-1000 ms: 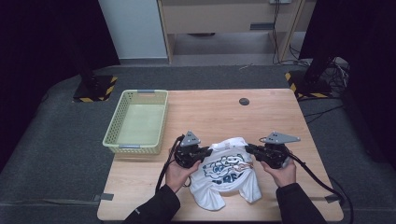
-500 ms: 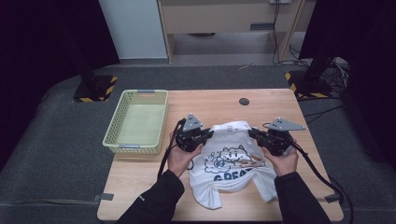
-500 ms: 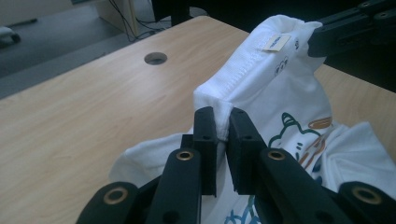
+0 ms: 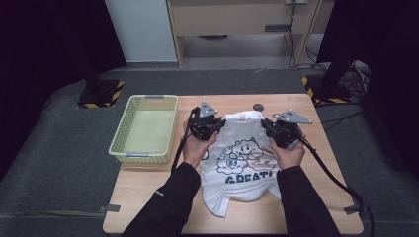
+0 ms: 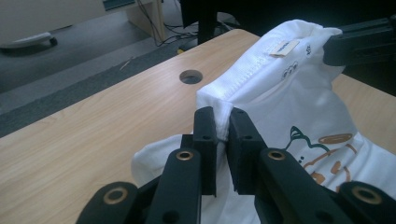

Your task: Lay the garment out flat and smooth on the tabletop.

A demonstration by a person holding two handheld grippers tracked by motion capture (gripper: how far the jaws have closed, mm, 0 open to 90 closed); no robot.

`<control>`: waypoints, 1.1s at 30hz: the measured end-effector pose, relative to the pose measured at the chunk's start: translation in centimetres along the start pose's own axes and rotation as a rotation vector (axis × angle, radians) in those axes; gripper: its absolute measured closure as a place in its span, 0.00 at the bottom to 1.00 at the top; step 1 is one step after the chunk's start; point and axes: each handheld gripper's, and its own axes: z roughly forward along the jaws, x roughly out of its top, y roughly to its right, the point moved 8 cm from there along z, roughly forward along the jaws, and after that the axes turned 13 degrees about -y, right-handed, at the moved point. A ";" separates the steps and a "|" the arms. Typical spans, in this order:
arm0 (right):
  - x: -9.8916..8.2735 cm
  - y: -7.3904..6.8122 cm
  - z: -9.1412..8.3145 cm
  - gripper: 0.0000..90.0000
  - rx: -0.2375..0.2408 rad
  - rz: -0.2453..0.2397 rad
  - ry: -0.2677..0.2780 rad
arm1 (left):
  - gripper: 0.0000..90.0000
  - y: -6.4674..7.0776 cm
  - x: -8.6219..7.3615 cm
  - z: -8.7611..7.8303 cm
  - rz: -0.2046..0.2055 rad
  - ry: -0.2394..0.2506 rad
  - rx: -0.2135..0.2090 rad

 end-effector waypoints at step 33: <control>-4.5 3.4 -0.9 0.15 -0.044 0.015 -0.014 | 0.43 -1.6 -7.7 -2.2 -0.026 0.024 -0.074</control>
